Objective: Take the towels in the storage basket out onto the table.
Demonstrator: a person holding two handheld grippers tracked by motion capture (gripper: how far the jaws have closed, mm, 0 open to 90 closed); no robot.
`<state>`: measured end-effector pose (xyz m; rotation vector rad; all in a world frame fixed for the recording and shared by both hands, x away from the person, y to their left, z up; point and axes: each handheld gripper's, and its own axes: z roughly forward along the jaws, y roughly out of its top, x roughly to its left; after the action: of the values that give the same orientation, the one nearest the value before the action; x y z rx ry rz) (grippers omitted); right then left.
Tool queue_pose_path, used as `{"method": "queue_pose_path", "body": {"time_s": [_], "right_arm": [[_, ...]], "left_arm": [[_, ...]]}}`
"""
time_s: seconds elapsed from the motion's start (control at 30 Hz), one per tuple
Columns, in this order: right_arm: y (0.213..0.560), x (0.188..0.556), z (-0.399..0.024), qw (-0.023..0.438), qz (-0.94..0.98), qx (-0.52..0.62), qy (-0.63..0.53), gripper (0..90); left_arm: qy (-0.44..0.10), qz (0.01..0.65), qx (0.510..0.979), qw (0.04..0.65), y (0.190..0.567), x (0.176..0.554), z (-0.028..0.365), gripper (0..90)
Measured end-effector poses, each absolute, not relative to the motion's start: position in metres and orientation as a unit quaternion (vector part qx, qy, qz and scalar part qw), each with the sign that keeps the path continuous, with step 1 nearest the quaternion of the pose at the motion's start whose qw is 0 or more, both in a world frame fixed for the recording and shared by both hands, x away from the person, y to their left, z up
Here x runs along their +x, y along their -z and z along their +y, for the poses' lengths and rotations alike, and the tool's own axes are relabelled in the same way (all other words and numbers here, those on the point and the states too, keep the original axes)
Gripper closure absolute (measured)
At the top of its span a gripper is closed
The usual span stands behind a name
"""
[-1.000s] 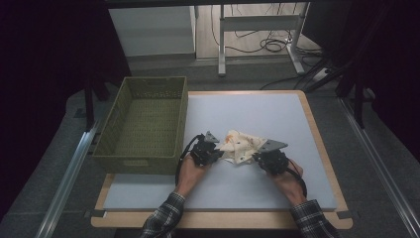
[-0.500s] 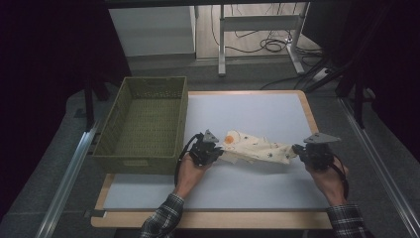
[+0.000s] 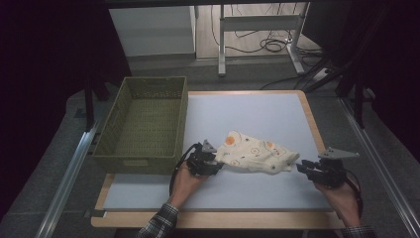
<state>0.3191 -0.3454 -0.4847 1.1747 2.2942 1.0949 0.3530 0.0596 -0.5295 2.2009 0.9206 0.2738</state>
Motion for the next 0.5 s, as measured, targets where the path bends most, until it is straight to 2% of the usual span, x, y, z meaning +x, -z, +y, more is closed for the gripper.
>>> {"method": "queue_pose_path", "body": {"time_s": [0.13,0.23,0.3,0.37,0.43,0.5], "right_arm": [[0.495,0.319,-0.338,0.156,0.812,0.408,-0.388,65.7],[0.511,0.332,-0.326,0.149,0.819,0.406,-0.379,63.0],[0.516,0.337,-0.321,0.158,0.823,0.405,-0.367,63.7],[0.521,0.339,-0.315,0.179,0.830,0.396,-0.349,71.7],[0.522,0.338,-0.314,0.174,0.829,0.398,-0.353,82.6],[0.521,0.337,-0.314,0.172,0.829,0.398,-0.353,86.1]], "left_arm": [[-0.110,0.362,0.852,0.363,0.534,0.355,0.058,53.1],[-0.129,0.359,0.854,0.355,0.534,0.360,0.054,54.7],[-0.130,0.361,0.851,0.359,0.535,0.363,0.053,57.3],[-0.132,0.360,0.850,0.361,0.535,0.364,0.052,63.8],[-0.129,0.357,0.850,0.366,0.535,0.364,0.052,73.7],[-0.124,0.359,0.848,0.370,0.536,0.362,0.051,84.8]]}}
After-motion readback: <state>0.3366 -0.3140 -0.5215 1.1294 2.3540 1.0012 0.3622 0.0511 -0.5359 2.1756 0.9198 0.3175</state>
